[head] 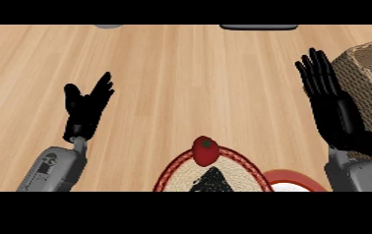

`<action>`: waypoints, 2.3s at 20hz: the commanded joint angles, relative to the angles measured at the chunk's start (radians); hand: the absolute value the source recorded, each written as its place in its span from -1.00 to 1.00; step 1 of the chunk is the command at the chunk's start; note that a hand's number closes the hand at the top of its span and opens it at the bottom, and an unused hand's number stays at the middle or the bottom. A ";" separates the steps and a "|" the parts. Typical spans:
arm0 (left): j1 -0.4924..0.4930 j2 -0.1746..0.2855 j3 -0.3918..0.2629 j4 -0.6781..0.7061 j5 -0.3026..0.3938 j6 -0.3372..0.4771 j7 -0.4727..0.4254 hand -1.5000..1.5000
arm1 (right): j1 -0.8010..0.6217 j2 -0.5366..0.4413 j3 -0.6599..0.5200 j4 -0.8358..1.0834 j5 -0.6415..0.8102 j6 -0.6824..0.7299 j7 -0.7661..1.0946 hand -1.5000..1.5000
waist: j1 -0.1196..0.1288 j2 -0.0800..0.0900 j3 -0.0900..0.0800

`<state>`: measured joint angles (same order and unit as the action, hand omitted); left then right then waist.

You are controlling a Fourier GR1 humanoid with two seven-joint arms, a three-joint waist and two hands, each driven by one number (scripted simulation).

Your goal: Pick the tomato from the placemat and place it in the basket

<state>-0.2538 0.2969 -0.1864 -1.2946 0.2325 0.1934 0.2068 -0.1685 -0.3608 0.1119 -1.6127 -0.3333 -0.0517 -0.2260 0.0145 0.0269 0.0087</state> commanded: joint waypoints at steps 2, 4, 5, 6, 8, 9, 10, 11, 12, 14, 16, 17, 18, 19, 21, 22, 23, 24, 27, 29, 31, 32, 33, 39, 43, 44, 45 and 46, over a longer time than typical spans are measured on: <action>-0.049 0.055 0.037 -0.005 -0.002 -0.032 0.005 0.00 | -0.125 0.096 0.024 0.216 -0.145 0.148 0.012 1.00 | 0.035 -0.012 -0.006; -0.046 0.063 0.030 -0.028 -0.023 -0.028 -0.039 0.00 | -0.149 0.159 0.023 0.273 -0.261 0.220 0.045 1.00 | 0.092 0.003 -0.001; -0.079 0.057 0.028 -0.032 -0.031 -0.016 -0.034 0.00 | -0.192 0.194 0.022 0.277 -0.333 0.249 0.096 1.00 | 0.104 0.008 0.001; -0.088 0.081 0.034 -0.034 -0.041 -0.024 -0.046 0.00 | -0.190 0.215 0.026 0.300 -0.379 0.297 0.099 1.00 | 0.124 0.019 0.004; -0.062 0.044 0.005 -0.026 -0.024 -0.048 -0.041 0.00 | -0.274 0.129 0.198 0.237 -0.184 0.486 -0.002 1.00 | 0.130 0.002 -0.004; -0.055 0.068 0.033 -0.018 -0.006 -0.062 -0.047 0.00 | -0.286 0.134 0.239 0.233 -0.131 0.519 -0.049 -1.00 | 0.112 -0.005 -0.006; -0.047 0.081 0.052 -0.023 0.002 -0.061 -0.041 0.00 | -0.291 0.157 0.275 0.254 -0.053 0.511 -0.111 -1.00 | 0.088 -0.012 -0.007; -0.054 0.087 0.060 -0.008 0.003 -0.061 -0.022 0.00 | -0.343 0.233 0.319 0.267 -0.019 0.445 -0.077 -1.00 | 0.054 -0.018 -0.008; -0.015 0.107 0.083 -0.054 0.032 -0.083 -0.018 0.00 | -0.372 0.292 0.321 0.318 -0.024 0.416 -0.068 -1.00 | 0.044 -0.023 -0.008; 0.032 0.136 0.135 -0.037 0.035 -0.101 -0.057 0.00 | -0.384 0.354 0.325 0.315 -0.045 0.340 -0.026 -1.00 | 0.007 -0.026 -0.009; 0.087 0.137 0.145 -0.089 0.048 -0.120 -0.060 0.00 | -0.411 0.356 0.344 0.257 -0.040 0.242 0.081 -1.00 | 0.000 -0.029 -0.009; 0.033 0.101 0.127 -0.032 0.012 -0.078 -0.056 0.00 | -0.471 0.340 0.290 0.229 -0.084 0.284 0.206 -1.00 | -0.009 -0.028 -0.009; 0.035 0.133 0.147 -0.089 0.032 -0.079 -0.002 0.00 | -0.528 0.333 0.267 0.318 -0.085 0.297 0.229 -1.00 | 0.001 -0.028 -0.009; 0.056 0.118 0.128 -0.109 0.015 -0.072 -0.024 0.00 | -0.574 0.297 0.232 0.295 -0.140 0.331 0.312 -1.00 | 0.001 -0.029 -0.009; 0.062 0.114 0.115 -0.097 0.013 -0.082 -0.025 0.00 | -0.685 0.274 0.221 0.300 -0.184 0.331 0.471 -1.00 | 0.004 -0.030 -0.010; 0.047 0.138 0.154 -0.053 0.027 -0.099 -0.053 0.00 | -0.701 0.190 0.220 0.318 -0.181 0.409 0.492 -1.00 | 0.001 -0.027 -0.011; 0.060 0.140 0.134 -0.076 0.025 -0.114 -0.041 0.00 | -0.746 0.140 0.204 0.337 -0.182 0.441 0.526 -1.00 | 0.006 -0.028 -0.010; 0.056 0.130 0.137 -0.048 0.019 -0.102 -0.053 0.00 | -0.777 0.094 0.235 0.359 -0.132 0.474 0.544 -1.00 | 0.006 -0.024 -0.012; 0.045 0.106 0.114 -0.076 0.005 -0.075 -0.028 0.00 | -0.856 -0.013 0.302 0.392 0.016 0.508 0.600 -1.00 | 0.007 -0.028 -0.012; -0.001 0.136 0.151 -0.034 0.024 -0.103 -0.027 0.00 | -0.910 -0.072 0.281 0.461 0.035 0.567 0.613 -1.00 | 0.003 -0.018 -0.011; 0.031 0.106 0.122 -0.062 0.011 -0.101 -0.050 0.00 | -1.016 -0.090 0.239 0.586 -0.005 0.631 0.680 -1.00 | 0.027 -0.017 -0.011; 0.011 0.133 0.156 -0.028 0.024 -0.120 -0.056 0.00 | -1.025 -0.081 0.253 0.634 0.019 0.673 0.642 -1.00 | 0.025 -0.014 -0.011; 0.007 0.126 0.148 -0.052 0.029 -0.124 -0.038 0.00 | -1.053 -0.085 0.235 0.704 0.015 0.722 0.615 -1.00 | 0.030 -0.013 -0.010; 0.024 0.121 0.150 -0.059 0.023 -0.133 -0.048 0.00 | -1.088 -0.143 0.221 0.879 -0.052 1.091 0.544 -1.00 | 0.031 -0.011 -0.009; 0.013 0.136 0.166 -0.067 0.021 -0.141 -0.018 0.00 | -1.081 -0.115 0.217 0.958 0.006 1.153 0.469 -1.00 | 0.025 -0.014 -0.009; 0.003 0.092 0.131 -0.073 -0.014 -0.094 -0.010 0.00 | -1.115 -0.146 0.183 1.014 -0.017 1.194 0.458 -1.00 | 0.026 -0.012 -0.008; -0.003 0.123 0.168 -0.096 0.019 -0.106 0.041 0.00 | -1.081 -0.161 0.181 0.991 -0.028 1.216 0.460 -1.00 | 0.013 -0.019 -0.008; 0.038 0.086 0.133 -0.110 -0.015 -0.084 -0.001 0.00 | -1.023 -0.151 0.177 0.978 -0.014 1.201 0.403 -1.00 | 0.013 -0.019 -0.008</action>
<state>-0.2429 0.4030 -0.0436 -1.3730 0.2334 0.0910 0.2009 -1.2380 -0.4945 0.3158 -0.6803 -0.3548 1.0413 0.2469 0.0345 0.0111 0.0001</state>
